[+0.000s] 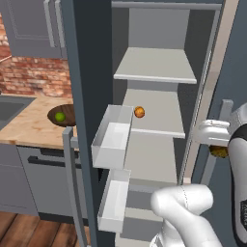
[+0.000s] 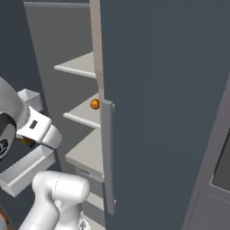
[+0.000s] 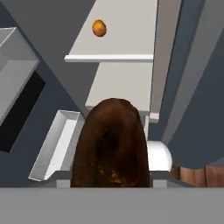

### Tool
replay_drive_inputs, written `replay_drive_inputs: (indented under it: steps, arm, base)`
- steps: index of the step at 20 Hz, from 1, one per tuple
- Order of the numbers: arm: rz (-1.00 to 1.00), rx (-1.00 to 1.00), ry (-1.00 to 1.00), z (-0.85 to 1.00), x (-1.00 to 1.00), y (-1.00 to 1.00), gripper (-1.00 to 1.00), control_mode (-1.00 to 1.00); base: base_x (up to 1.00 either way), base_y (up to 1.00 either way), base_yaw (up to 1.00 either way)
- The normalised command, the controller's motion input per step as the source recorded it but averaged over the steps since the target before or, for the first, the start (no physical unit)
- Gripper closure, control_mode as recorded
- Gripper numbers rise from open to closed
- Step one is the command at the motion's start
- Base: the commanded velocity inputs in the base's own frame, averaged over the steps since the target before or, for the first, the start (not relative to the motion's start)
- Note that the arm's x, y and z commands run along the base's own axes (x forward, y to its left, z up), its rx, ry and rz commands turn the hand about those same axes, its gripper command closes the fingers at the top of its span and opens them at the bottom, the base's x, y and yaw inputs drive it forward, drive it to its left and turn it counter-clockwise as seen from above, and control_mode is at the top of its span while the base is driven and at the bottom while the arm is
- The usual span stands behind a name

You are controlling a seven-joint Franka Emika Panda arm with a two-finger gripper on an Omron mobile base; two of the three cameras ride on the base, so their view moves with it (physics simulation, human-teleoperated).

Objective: Take the sweet potato, peach, and lime from the freezer and place them in the bowl on the counter.

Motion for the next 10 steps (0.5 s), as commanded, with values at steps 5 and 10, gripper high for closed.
replay_drive_inputs:
  steps: [5,10]
  arm:
    - [0.0,0.0,0.0,0.0,0.0,0.0,1.0,1.0]
    - [0.0,0.0,0.0,0.0,0.0,0.0,1.0,1.0]
  base:
    - [-1.0,0.07,0.01]
    - [-0.28,1.0,0.0]
